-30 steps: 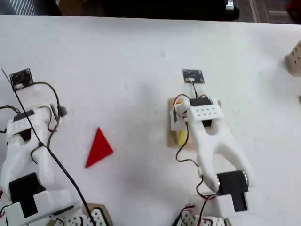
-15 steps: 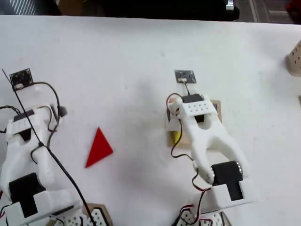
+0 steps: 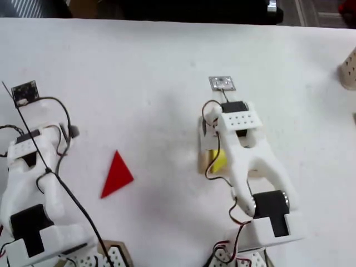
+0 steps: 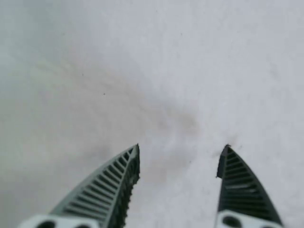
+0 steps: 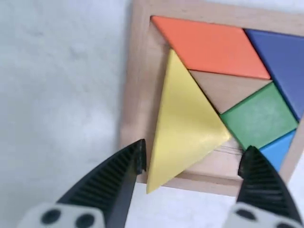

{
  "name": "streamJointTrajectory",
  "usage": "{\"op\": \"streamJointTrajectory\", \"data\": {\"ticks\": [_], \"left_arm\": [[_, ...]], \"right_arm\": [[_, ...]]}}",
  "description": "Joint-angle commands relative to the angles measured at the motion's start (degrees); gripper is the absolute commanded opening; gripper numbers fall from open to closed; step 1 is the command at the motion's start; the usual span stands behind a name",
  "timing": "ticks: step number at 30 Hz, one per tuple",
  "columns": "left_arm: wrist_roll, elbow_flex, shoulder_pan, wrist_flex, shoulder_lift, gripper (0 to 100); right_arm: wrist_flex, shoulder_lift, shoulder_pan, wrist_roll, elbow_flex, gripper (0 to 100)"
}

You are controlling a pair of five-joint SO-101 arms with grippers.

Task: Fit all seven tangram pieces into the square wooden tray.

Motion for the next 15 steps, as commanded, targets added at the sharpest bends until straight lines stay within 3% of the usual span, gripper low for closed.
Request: {"op": "streamJointTrajectory", "data": {"ticks": [1, 9, 15], "left_arm": [[-1.4, -0.4, -0.6, -1.3, -0.3, 27], [-1.4, -0.2, -0.4, -1.3, -0.7, 27], [-1.4, -0.1, 0.6, -1.1, -0.7, 27]], "right_arm": [[0.7, -0.9, 0.5, 1.1, -2.8, 30.1], [2.7, -6.7, 4.7, 1.1, 0.7, 30.1], [-8.8, -15.8, 7.6, 1.1, 15.5, 30.1]]}}
